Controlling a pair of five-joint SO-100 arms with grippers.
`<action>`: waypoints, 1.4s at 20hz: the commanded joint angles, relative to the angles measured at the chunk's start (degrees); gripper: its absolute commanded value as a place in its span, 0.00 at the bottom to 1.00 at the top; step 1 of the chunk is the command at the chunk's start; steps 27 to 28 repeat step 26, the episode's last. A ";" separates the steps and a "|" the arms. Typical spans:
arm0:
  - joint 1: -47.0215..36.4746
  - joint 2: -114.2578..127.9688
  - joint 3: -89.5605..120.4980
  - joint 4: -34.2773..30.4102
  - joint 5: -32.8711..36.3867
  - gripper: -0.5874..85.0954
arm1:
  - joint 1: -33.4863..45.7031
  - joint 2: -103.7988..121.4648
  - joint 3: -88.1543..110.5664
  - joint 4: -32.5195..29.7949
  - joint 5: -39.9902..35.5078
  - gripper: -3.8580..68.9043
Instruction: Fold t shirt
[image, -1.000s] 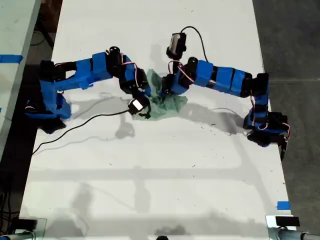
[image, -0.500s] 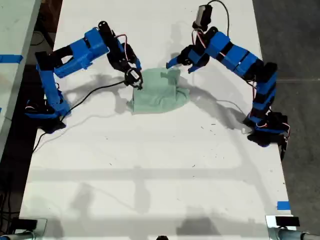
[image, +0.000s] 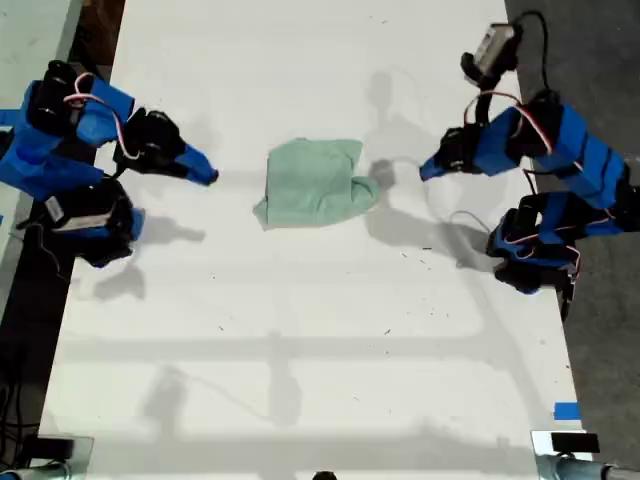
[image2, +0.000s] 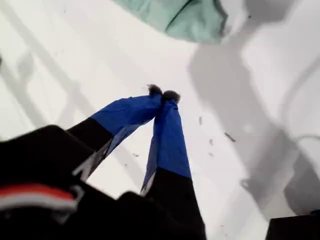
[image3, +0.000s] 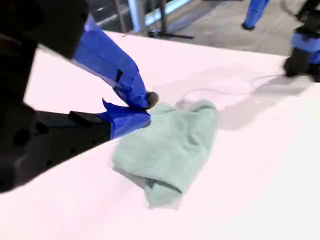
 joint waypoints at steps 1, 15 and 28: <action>10.20 14.24 16.70 -9.14 -3.78 0.01 | -14.59 19.25 19.69 -8.09 9.84 0.03; 15.29 68.73 92.90 -34.89 -7.65 0.01 | -26.46 59.77 82.71 -18.72 17.31 0.17; 12.30 68.73 95.89 -30.32 -9.05 0.19 | -26.02 59.77 83.32 -19.86 14.59 0.18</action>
